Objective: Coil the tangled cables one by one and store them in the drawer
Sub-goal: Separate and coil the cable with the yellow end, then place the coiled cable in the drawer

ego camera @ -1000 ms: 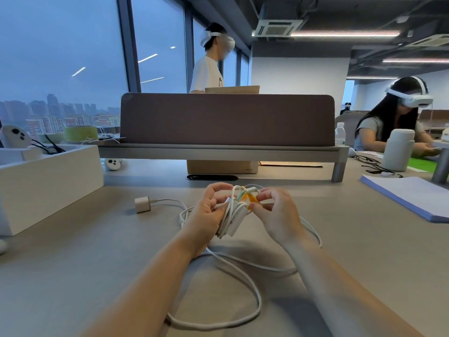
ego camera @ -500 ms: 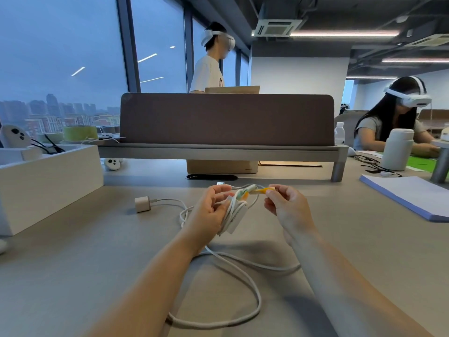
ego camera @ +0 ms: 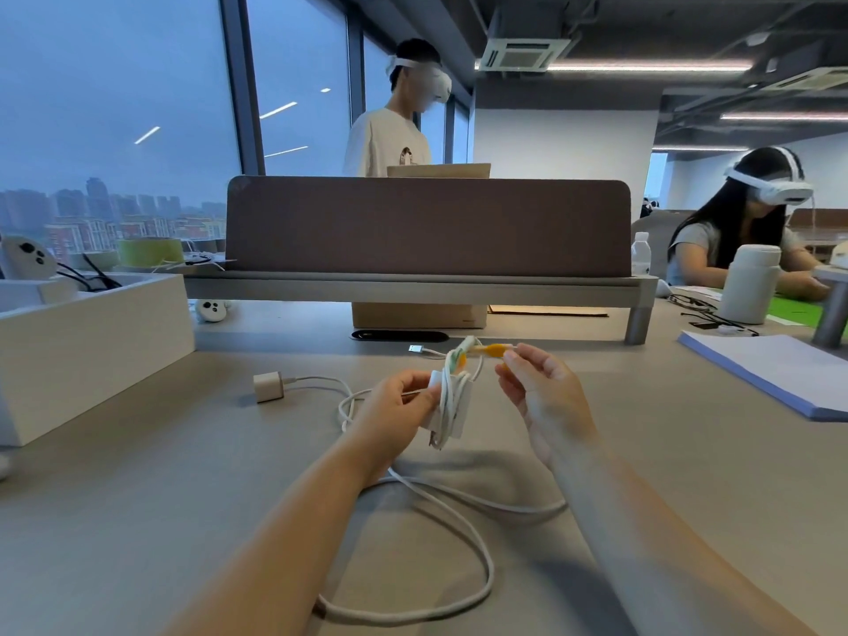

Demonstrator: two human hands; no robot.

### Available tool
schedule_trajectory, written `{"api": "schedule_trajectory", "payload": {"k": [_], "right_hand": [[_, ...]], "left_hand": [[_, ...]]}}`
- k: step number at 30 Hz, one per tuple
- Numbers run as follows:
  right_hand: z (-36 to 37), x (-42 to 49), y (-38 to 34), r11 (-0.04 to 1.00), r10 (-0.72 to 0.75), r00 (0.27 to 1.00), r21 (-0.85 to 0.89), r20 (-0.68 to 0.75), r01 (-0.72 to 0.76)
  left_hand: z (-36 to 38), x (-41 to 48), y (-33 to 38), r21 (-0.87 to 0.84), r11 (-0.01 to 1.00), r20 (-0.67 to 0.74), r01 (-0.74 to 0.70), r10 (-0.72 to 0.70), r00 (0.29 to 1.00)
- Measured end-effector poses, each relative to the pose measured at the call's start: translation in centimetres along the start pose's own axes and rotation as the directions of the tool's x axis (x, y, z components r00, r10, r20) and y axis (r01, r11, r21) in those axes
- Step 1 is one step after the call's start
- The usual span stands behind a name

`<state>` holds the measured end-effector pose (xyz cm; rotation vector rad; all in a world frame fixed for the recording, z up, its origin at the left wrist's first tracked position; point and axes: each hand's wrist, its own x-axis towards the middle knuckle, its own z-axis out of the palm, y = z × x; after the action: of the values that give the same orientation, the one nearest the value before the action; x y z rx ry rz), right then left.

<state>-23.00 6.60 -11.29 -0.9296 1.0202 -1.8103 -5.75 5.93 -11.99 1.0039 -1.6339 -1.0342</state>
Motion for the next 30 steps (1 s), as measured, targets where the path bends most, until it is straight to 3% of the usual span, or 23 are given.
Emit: {"api": "schedule_trajectory", "payload": {"k": [5, 7, 10, 15, 22, 26, 30], "right_hand": [[0.6, -0.5, 0.5, 0.970, 0.000, 1.000, -0.241, -0.011, -0.003], [0.8, -1.1, 0.4, 0.943, -0.023, 0.998, -0.331, 0.055, 0.040], [1.2, -1.8, 0.5, 0.919, 0.052, 0.974, -0.393, 0.219, 0.039], [2.0, -2.3, 0.7, 0.912, 0.031, 0.957, -0.399, 0.287, 0.090], [5.2, -4.0, -0.9, 0.870, 0.000, 0.928, -0.458, 0.373, 0.184], [10.6, -6.2, -1.5, 0.870, -0.024, 0.875, -0.422, 0.484, 0.257], [18.2, -10.7, -0.8, 0.895, 0.020, 0.774, -0.356, 0.633, 0.268]], "left_hand": [[0.0, 0.3, 0.2, -0.170, 0.985, -0.077, 0.041, -0.055, 0.996], [-0.1, 0.4, 0.3, -0.193, 0.980, -0.092, 0.055, -0.074, 0.993], [-0.1, 0.5, 0.4, -0.238, 0.968, -0.103, 0.077, -0.104, 0.989], [-0.5, 0.1, 0.5, -0.257, 0.962, -0.114, 0.093, -0.126, 0.985], [-3.9, -2.4, 2.8, -0.134, 0.987, -0.143, 0.086, -0.106, 0.984], [-9.5, -5.8, 4.6, -0.127, 0.988, -0.245, 0.083, -0.113, 0.963], [-17.0, -12.3, 6.2, -0.104, 0.991, -0.442, 0.087, -0.124, 0.888]]}}
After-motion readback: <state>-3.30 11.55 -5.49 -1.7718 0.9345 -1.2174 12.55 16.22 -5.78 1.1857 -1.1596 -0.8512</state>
